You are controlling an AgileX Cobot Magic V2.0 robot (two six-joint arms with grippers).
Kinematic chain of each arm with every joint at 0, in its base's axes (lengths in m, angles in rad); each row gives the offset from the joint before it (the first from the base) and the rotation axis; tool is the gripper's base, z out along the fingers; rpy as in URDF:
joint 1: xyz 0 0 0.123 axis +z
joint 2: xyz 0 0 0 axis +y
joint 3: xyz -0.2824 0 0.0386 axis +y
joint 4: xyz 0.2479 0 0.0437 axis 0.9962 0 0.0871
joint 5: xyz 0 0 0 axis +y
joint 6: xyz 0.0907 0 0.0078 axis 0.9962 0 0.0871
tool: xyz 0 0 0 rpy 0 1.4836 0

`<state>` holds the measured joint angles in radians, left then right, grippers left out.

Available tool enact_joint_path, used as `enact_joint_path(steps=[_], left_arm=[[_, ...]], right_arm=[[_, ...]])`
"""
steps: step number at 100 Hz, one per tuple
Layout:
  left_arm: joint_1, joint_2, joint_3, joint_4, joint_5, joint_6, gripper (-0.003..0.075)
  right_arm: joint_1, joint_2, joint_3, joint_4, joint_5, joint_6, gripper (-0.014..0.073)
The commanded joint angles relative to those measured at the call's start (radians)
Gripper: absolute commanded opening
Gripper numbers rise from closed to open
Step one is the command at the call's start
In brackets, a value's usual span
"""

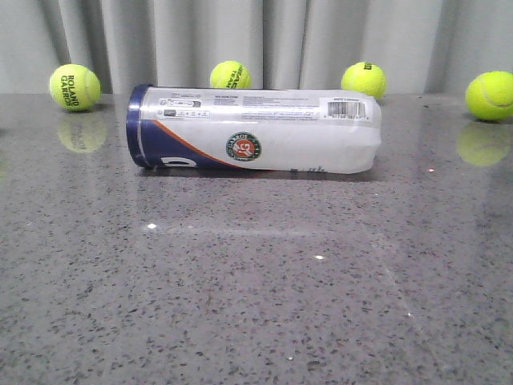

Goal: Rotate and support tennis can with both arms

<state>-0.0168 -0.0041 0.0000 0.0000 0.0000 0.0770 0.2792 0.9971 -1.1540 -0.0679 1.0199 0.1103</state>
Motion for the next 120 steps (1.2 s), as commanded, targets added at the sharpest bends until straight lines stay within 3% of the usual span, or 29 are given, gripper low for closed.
enact_joint_path(steps=[1, 63, 85, 120], left_arm=[[-0.004, -0.032, 0.044, -0.007, -0.080, -0.011, -0.0020], [-0.004, -0.032, 0.044, -0.007, -0.080, -0.011, -0.0020], [-0.004, -0.032, 0.044, -0.007, -0.080, -0.011, -0.0020], [-0.004, -0.030, 0.002, -0.153, -0.068, -0.011, -0.0020]], right_arm=[[-0.029, -0.114, 0.059, -0.020, -0.125, 0.001, -0.0067], [-0.045, -0.717, 0.562, -0.029, -0.494, 0.000, -0.0067], [-0.044, -0.761, 0.721, -0.023, -0.692, 0.001, -0.0067], [-0.044, -0.761, 0.768, -0.014, -0.692, 0.000, -0.0067]])
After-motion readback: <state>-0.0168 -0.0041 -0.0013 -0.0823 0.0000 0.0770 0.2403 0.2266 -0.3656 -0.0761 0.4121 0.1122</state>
